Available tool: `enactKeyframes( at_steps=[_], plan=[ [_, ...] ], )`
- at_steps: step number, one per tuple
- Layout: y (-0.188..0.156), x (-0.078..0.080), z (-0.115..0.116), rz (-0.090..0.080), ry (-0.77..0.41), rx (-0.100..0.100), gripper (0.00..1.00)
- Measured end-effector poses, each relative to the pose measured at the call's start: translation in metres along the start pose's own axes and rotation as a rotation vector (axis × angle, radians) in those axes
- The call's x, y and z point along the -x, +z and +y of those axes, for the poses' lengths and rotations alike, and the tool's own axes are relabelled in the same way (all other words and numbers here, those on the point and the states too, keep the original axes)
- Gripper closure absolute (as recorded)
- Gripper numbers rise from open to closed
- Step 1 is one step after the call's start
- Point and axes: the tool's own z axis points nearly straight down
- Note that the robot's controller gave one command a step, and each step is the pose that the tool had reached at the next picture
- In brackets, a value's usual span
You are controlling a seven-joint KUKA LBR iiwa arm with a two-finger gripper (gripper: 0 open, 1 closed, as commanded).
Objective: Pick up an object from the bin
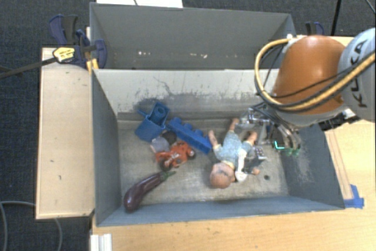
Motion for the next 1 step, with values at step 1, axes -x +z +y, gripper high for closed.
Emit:
enactKeyframes(
  at_steps=[1],
  plan=[
    [-0.0040,0.0017,0.0000,-0.008,0.000,0.000,0.00]
  ],
)
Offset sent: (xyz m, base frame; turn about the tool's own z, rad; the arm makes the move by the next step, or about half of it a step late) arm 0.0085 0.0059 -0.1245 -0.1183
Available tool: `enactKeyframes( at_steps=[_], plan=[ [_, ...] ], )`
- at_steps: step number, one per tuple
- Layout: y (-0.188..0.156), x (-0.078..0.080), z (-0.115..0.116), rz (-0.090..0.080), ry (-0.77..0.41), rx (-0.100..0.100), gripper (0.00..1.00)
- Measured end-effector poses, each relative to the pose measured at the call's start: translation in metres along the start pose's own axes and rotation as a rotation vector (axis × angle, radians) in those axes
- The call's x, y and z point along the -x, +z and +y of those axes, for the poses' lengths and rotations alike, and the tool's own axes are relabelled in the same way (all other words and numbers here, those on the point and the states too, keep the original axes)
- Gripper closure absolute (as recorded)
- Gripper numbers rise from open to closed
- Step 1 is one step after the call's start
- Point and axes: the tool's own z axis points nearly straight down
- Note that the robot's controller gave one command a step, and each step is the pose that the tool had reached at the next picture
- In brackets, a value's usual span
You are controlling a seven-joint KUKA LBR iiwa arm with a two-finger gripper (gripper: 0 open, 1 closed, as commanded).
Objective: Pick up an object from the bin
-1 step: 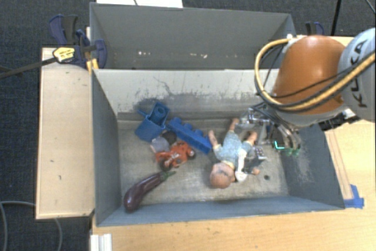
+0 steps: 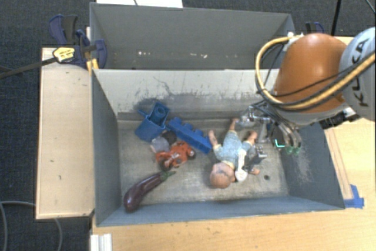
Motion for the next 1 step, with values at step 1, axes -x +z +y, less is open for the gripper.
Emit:
enactKeyframes(
  at_steps=[1],
  plan=[
    [0.1106,0.0122,0.0011,0.011,-0.119,-0.008,1.00]
  ],
)
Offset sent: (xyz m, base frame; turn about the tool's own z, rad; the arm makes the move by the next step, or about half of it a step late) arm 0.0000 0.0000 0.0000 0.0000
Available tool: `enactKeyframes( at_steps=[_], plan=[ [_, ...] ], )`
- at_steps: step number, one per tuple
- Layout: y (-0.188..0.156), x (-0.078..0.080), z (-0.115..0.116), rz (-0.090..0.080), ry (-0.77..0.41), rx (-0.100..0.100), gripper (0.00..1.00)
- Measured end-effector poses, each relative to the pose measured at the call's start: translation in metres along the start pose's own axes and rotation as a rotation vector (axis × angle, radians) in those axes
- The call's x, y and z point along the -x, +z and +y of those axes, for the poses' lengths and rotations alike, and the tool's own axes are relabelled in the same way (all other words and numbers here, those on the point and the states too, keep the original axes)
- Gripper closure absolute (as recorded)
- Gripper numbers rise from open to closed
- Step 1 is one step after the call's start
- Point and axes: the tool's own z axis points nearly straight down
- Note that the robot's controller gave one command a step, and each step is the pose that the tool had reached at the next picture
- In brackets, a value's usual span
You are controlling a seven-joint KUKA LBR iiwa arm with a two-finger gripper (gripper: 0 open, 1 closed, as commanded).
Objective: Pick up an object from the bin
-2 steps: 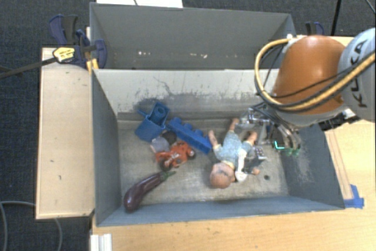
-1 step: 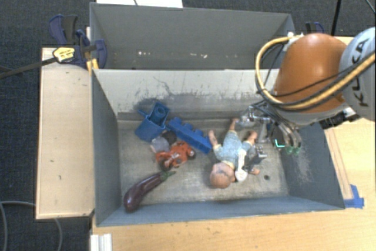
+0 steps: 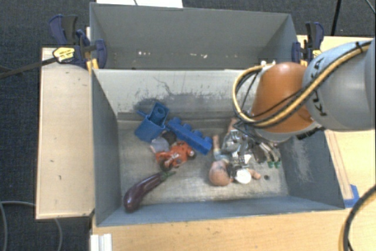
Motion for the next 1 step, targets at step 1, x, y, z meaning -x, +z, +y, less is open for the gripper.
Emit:
enactKeyframes(
  at_steps=[1],
  plan=[
    [0.0002,0.0001,-0.0001,0.000,0.000,0.000,1.00]
  ],
)
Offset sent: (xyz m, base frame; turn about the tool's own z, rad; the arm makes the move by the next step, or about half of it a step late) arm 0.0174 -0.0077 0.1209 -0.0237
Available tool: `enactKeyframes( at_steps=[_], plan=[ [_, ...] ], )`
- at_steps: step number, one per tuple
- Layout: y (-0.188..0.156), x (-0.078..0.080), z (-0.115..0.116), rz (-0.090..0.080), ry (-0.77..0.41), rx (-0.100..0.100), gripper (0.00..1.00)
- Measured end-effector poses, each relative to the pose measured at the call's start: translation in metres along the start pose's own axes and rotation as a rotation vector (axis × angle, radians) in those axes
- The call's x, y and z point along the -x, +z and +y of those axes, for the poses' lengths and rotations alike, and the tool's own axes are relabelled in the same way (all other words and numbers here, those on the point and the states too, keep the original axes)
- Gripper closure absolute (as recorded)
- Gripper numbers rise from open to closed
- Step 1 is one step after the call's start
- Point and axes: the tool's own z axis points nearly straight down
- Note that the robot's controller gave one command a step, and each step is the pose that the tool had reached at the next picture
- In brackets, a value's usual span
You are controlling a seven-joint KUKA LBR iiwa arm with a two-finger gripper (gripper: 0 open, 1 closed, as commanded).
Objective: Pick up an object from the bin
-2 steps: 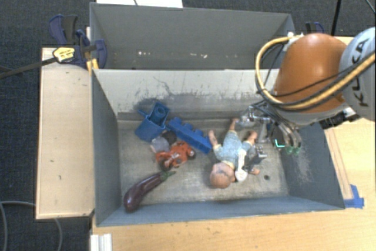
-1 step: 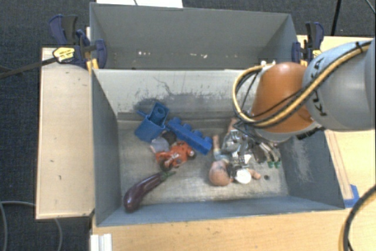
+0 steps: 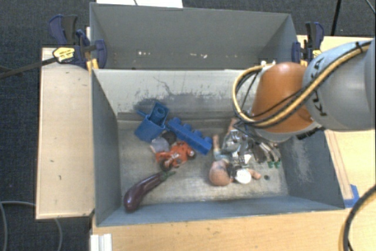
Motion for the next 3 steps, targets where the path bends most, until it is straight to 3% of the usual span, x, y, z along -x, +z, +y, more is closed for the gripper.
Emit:
enactKeyframes(
  at_steps=[1,3],
  plan=[
    [-0.0037,-0.0018,-0.0001,-0.009,0.001,0.000,1.00],
    [-0.0036,-0.0018,-0.0001,-0.009,0.002,0.000,1.00]
  ],
)
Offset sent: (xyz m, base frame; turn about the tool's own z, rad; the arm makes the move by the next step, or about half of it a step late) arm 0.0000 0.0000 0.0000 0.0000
